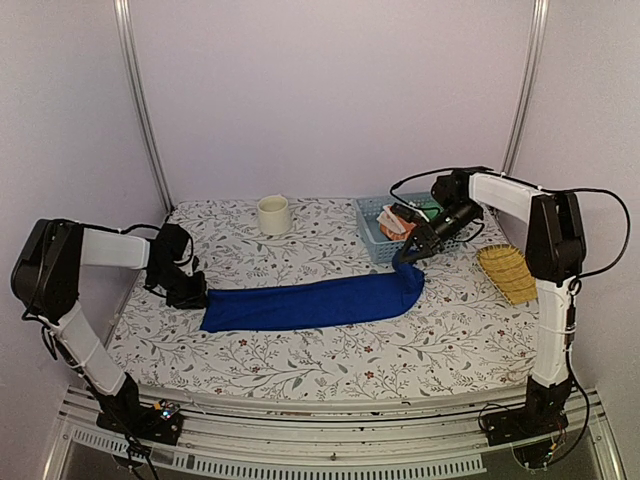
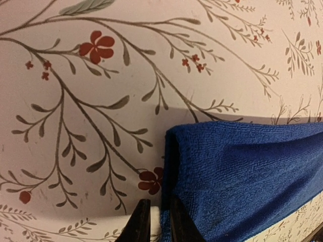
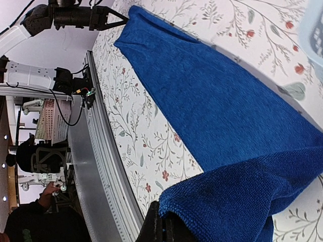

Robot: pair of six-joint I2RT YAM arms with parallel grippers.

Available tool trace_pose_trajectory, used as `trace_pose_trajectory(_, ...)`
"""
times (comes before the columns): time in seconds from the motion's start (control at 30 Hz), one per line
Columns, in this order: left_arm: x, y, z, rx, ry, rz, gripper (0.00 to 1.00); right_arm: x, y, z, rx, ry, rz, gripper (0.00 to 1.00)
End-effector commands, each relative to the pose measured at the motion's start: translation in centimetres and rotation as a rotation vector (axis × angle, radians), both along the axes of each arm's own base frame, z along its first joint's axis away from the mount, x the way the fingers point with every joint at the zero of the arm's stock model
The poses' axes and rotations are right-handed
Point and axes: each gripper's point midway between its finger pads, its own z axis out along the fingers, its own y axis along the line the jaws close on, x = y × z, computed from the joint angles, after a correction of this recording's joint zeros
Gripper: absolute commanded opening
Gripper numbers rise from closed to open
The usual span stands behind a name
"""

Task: Roll the towels
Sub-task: Fold the towel at the center of the board.

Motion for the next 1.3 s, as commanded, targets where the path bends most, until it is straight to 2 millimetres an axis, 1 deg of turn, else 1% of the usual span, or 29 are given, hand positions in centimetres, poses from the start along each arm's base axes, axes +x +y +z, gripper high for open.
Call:
trace_pose_trajectory(0.0,-5.2,-0.1,-3.8,0.023,0.198,-0.019,0.17,-0.1,3.0,0.8,0.057,0.020,0.045,0.03)
trace_pose_trajectory(0.17,-5.3,-0.6,-4.1,0.021,0.201,-0.029,0.17,0.4,5.5,1.5,0.076,-0.011,0.074,0.03)
trace_pose_trajectory(0.27,-5.1,-0.4,-4.1,0.032,0.196,-0.029,0.17,0.2,7.5,1.6,0.085,-0.026,0.110,0.03)
trace_pose_trajectory(0.33,-4.8,-0.3,-3.8,0.039,0.188,-0.028,0.17,-0.4,9.6,1.7,0.101,-0.040,0.146,0.03)
trace_pose_trajectory(0.37,-4.7,-0.3,-3.7,0.042,0.185,-0.026,0.17,-0.5,10.3,1.8,0.108,-0.044,0.156,0.03)
trace_pose_trajectory(0.43,-4.5,-0.2,-3.4,0.045,0.179,-0.022,0.17,-1.0,12.6,2.1,0.131,-0.064,0.188,0.03)
trace_pose_trajectory(0.47,-4.5,-0.2,-3.4,0.046,0.180,-0.021,0.17,-1.2,13.5,2.6,0.144,-0.082,0.199,0.03)
trace_pose_trajectory(0.5,-4.4,-0.3,-3.4,0.044,0.179,-0.021,0.17,-1.1,14.5,1.3,0.141,-0.063,0.203,0.03)
trace_pose_trajectory(0.67,-4.6,-0.4,-3.5,0.038,0.186,-0.022,0.17,-1.8,18.6,1.5,0.206,-0.064,0.227,0.02)
trace_pose_trajectory(0.73,-4.7,-0.5,-3.5,0.032,0.188,-0.024,0.17,-2.0,19.6,1.8,0.228,-0.062,0.229,0.02)
trace_pose_trajectory(0.8,-4.8,-0.6,-3.4,0.025,0.183,-0.030,0.17,-2.0,19.9,2.2,0.235,-0.050,0.221,0.02)
trace_pose_trajectory(0.87,-4.8,-0.9,-3.3,0.014,0.177,-0.038,0.17,-2.1,19.4,2.1,0.213,-0.060,0.221,0.02)
trace_pose_trajectory(0.9,-4.7,-1.0,-3.3,0.013,0.174,-0.038,0.17,-2.1,18.8,2.2,0.201,-0.070,0.223,0.02)
trace_pose_trajectory(0.97,-4.6,-1.0,-3.2,0.013,0.170,-0.040,0.17,-2.2,17.1,2.1,0.182,-0.072,0.215,0.02)
trace_pose_trajectory(1.0,-4.5,-1.0,-3.1,0.012,0.168,-0.039,0.17,-1.7,15.6,3.0,0.183,-0.085,0.192,0.02)
trace_pose_trajectory(1.07,-4.4,-1.1,-3.1,0.013,0.162,-0.042,0.18,-1.3,12.9,3.8,0.169,-0.100,0.151,0.02)
trace_pose_trajectory(1.27,-4.4,-0.8,-3.3,0.029,0.165,-0.049,0.17,-0.3,4.7,5.1,0.093,-0.148,0.021,0.02)
